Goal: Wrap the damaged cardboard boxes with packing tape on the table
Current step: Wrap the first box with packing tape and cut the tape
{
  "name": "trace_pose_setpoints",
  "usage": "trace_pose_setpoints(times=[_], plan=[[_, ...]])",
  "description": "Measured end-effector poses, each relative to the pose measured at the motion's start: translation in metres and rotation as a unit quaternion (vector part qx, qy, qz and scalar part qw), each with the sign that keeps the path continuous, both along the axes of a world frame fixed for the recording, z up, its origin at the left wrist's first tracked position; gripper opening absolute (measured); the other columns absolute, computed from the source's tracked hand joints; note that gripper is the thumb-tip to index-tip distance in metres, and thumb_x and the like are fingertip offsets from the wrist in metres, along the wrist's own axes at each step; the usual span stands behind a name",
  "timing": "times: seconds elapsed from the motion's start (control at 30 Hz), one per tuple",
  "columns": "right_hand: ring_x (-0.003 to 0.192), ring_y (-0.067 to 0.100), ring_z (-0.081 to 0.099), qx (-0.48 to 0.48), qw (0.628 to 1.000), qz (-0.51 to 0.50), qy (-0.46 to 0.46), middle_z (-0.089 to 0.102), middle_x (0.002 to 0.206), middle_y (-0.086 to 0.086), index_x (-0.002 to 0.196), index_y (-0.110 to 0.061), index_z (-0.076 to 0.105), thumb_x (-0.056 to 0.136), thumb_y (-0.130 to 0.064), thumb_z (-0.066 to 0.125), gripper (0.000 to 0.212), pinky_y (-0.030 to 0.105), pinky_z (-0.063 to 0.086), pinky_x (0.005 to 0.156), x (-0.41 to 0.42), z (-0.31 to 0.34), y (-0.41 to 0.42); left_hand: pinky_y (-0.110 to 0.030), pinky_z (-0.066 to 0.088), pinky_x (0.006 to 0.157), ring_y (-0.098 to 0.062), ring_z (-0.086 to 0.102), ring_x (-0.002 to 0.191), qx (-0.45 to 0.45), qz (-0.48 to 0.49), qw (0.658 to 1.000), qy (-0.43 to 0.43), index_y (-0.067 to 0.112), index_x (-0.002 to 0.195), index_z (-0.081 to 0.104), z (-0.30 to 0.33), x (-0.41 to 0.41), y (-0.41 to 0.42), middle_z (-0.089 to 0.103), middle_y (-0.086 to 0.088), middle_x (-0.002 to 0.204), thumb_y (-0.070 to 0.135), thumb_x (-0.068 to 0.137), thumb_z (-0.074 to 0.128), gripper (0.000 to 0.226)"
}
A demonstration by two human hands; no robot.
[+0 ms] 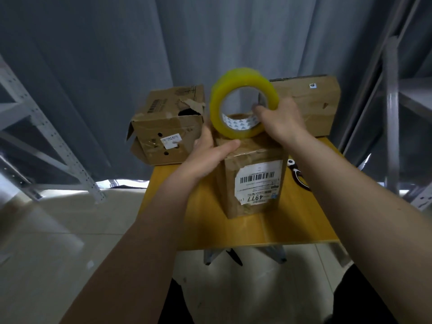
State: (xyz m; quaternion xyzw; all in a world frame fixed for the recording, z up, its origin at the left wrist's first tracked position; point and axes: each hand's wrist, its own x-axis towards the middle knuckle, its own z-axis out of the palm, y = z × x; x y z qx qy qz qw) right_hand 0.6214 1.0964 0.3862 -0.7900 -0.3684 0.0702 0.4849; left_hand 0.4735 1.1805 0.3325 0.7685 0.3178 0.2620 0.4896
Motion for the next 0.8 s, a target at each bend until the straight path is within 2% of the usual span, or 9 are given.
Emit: trace_pose_setpoints(times=[0.13,0.2,0.23,0.3,0.4,0.47,0.6,0.73,0.8], plan=[[0.077,0.027,0.063,0.061,0.996,-0.018,0.059,0.066,0.079,0.004,0.079,-0.019,0.063,0.091,-0.033,0.057,0.019,0.035,0.049,0.067,0.012,0.004,-0.01,-0.051,0.019,0.118,-0.022,0.017,0.147,0.02,-0.013,1.0,-0.003,0.036,0.154,-0.003,0.0,-0.001,0.0,0.03,0.011,0.156,0.048,0.087,0.065,0.096],[0.087,0.031,0.065,0.079,0.994,-0.016,0.071,0.068,0.097,0.015,0.091,-0.014,0.066,0.093,-0.032,0.056,0.021,0.045,0.054,0.081,0.014,0.004,-0.011,-0.048,0.017,0.119,-0.02,0.017,0.147,0.031,-0.01,0.999,0.01,0.033,0.154,-0.004,0.001,0.0,0.001,0.032,0.016,0.153,0.047,0.089,0.064,0.096],[0.091,0.029,0.065,0.083,0.994,-0.016,0.07,0.067,0.102,0.015,0.096,-0.015,0.065,0.094,-0.033,0.056,0.02,0.046,0.053,0.086,0.015,0.003,-0.011,-0.046,0.018,0.118,-0.019,0.017,0.146,0.032,-0.009,0.999,0.016,0.033,0.154,-0.004,0.002,0.0,0.001,0.032,0.017,0.152,0.047,0.089,0.064,0.095],[0.098,0.023,0.062,0.095,0.993,-0.021,0.067,0.065,0.108,0.009,0.109,-0.015,0.062,0.094,-0.035,0.055,0.026,0.042,0.052,0.09,0.017,0.002,-0.01,-0.046,0.018,0.118,-0.019,0.017,0.146,0.032,-0.008,0.999,0.023,0.034,0.154,-0.004,0.003,0.0,0.001,0.032,0.018,0.152,0.048,0.089,0.064,0.095],[0.1,0.02,0.059,0.126,0.989,-0.03,0.073,0.06,0.113,0.009,0.118,-0.013,0.054,0.094,-0.031,0.056,0.03,0.034,0.049,0.086,0.023,0.001,-0.011,-0.049,0.018,0.118,-0.02,0.019,0.145,0.04,-0.006,0.999,0.03,0.032,0.155,-0.002,0.004,-0.001,0.0,0.035,0.019,0.15,0.048,0.089,0.063,0.094],[0.099,0.019,0.057,0.132,0.989,-0.03,0.066,0.058,0.113,0.007,0.119,-0.013,0.051,0.094,-0.032,0.057,0.032,0.034,0.048,0.087,0.026,0.001,-0.013,-0.05,0.019,0.118,-0.02,0.02,0.145,0.044,-0.006,0.998,0.034,0.031,0.155,0.0,0.004,-0.001,0.0,0.035,0.019,0.149,0.048,0.09,0.062,0.092],[0.08,0.005,0.05,0.132,0.99,-0.042,0.027,0.047,0.087,-0.01,0.113,-0.015,0.045,0.094,-0.033,0.058,0.029,0.028,0.041,0.076,0.028,-0.001,-0.012,-0.049,0.019,0.118,-0.019,0.02,0.145,0.051,-0.01,0.998,0.039,0.03,0.155,0.004,0.005,-0.002,-0.003,0.034,0.02,0.149,0.046,0.092,0.06,0.086],[0.091,0.017,0.058,0.135,0.986,-0.062,0.075,0.059,0.097,0.001,0.106,-0.015,0.053,0.088,-0.049,0.06,0.039,0.035,0.049,0.08,0.026,-0.005,-0.013,-0.051,0.017,0.119,-0.02,0.015,0.148,0.066,-0.024,0.995,0.076,0.031,0.155,0.004,0.011,-0.001,-0.005,0.022,0.014,0.158,0.046,0.095,0.054,0.08],[0.09,0.021,0.062,0.14,0.981,-0.064,0.118,0.064,0.092,0.004,0.091,-0.018,0.06,0.085,-0.053,0.061,0.036,0.036,0.049,0.081,0.024,-0.007,-0.013,-0.053,0.012,0.119,-0.019,0.007,0.15,0.09,-0.031,0.987,0.13,0.034,0.155,0.0,0.014,0.001,-0.005,0.01,0.014,0.162,0.05,0.097,0.047,0.076]])
